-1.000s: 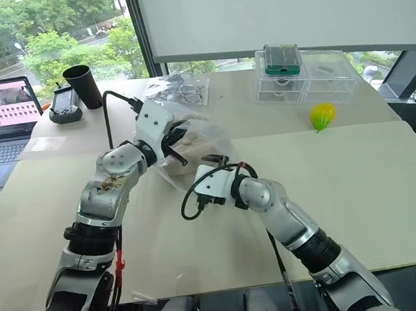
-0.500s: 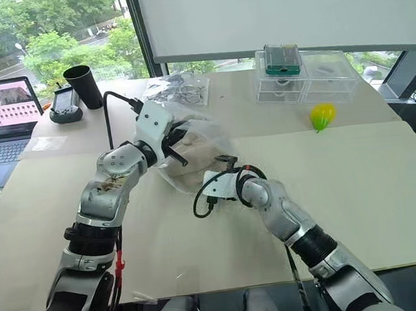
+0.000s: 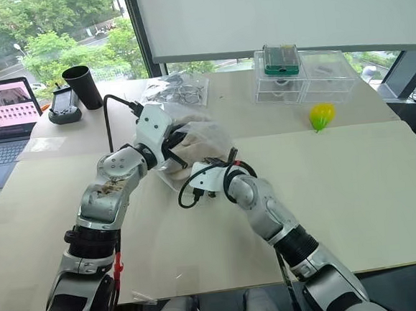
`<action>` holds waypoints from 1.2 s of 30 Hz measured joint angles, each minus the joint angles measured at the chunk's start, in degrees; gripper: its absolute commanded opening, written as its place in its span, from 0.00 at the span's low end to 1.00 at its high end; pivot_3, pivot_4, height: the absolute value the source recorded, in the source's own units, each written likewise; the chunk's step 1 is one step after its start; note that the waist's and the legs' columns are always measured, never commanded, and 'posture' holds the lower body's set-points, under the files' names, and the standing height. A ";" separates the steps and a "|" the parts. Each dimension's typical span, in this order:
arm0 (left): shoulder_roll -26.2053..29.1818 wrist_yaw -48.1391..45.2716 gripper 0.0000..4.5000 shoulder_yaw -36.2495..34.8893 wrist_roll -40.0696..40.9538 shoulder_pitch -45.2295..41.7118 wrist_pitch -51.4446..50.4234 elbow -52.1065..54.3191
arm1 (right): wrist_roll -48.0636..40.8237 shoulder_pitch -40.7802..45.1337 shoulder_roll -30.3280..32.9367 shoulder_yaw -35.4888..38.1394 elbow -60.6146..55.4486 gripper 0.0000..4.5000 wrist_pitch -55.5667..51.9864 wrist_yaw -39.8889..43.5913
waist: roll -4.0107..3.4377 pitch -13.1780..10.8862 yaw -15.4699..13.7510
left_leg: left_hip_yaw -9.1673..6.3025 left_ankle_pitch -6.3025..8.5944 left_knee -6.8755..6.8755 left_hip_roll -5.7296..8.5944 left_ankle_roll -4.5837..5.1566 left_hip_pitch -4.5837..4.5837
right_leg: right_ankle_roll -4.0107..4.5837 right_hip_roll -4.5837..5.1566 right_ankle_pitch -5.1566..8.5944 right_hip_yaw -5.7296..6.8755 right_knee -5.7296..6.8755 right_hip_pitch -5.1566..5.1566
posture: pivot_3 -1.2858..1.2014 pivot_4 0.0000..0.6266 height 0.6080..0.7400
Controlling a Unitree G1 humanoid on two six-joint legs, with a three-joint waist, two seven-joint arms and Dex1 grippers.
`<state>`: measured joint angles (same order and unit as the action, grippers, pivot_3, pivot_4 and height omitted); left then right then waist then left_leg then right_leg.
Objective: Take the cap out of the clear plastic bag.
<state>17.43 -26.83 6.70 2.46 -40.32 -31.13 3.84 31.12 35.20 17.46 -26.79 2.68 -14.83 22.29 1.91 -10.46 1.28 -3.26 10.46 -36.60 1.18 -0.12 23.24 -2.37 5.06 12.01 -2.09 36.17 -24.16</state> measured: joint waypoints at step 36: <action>1.41 -0.25 0.00 1.22 -0.36 3.39 3.59 4.87 | -14.62 -10.61 6.27 13.21 -25.29 0.01 -5.56 14.73 | 0.01 0.00 0.91 | -0.02 0.01 0.00 -0.03 -0.01 0.02 | -0.04 -0.02 0.01 -0.01 -0.01 0.01 | 0.52 0.24 1.00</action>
<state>18.84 -27.09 7.93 2.10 -36.92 -27.54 8.72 16.50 24.59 23.73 -13.58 -22.61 -20.39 37.02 1.92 -10.46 2.19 -3.28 10.48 -36.60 1.15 -0.13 23.26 -2.41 5.04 12.02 -2.10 36.16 -24.15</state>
